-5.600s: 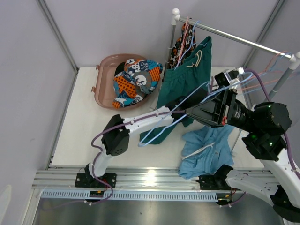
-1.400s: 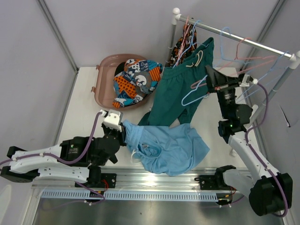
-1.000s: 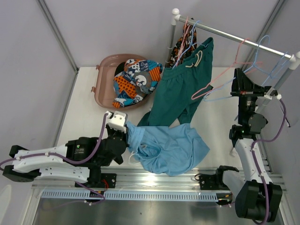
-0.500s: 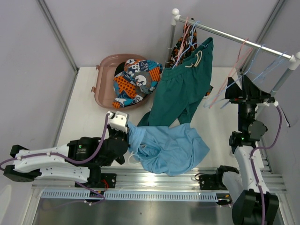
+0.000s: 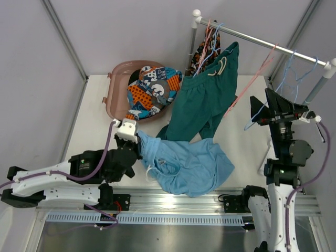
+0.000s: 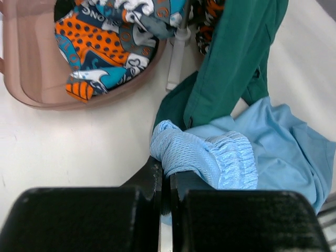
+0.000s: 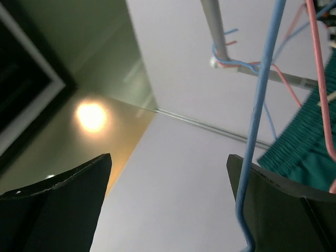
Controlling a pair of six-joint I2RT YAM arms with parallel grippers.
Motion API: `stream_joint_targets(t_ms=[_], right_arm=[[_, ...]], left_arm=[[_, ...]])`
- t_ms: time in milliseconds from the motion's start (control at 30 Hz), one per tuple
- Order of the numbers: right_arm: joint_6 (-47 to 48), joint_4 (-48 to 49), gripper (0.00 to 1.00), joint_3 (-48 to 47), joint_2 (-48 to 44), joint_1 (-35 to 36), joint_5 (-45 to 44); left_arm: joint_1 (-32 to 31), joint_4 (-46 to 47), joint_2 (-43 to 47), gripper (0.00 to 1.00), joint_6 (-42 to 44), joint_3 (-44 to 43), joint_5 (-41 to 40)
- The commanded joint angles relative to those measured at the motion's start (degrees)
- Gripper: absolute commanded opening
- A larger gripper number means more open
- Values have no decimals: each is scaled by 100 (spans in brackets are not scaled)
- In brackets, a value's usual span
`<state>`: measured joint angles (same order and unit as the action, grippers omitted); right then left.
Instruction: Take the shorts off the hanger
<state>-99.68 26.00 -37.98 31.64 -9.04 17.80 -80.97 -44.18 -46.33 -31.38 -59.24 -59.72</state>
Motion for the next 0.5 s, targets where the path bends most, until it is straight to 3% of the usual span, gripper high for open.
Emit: stream_joint_targets(t_ms=[0, 67, 167, 333, 467], right_arm=[[1777, -3383, 99, -1358, -404, -19, 330], [2538, -4946, 99, -2439, -404, -2, -117], [3515, -5849, 99, -3231, -422, 209, -926], [4342, -6414, 99, -3690, -247, 385, -1376], [4816, -6589, 100, -3708, 114, 385, -833]], left_arm=[[282, 480, 159, 0, 702, -544, -66], [397, 709, 141, 0, 1045, -746, 57], [599, 893, 10, 0, 1326, -974, 197], [688, 1043, -245, 0, 1450, -1116, 286], [697, 1000, -315, 0, 1336, -1089, 356]])
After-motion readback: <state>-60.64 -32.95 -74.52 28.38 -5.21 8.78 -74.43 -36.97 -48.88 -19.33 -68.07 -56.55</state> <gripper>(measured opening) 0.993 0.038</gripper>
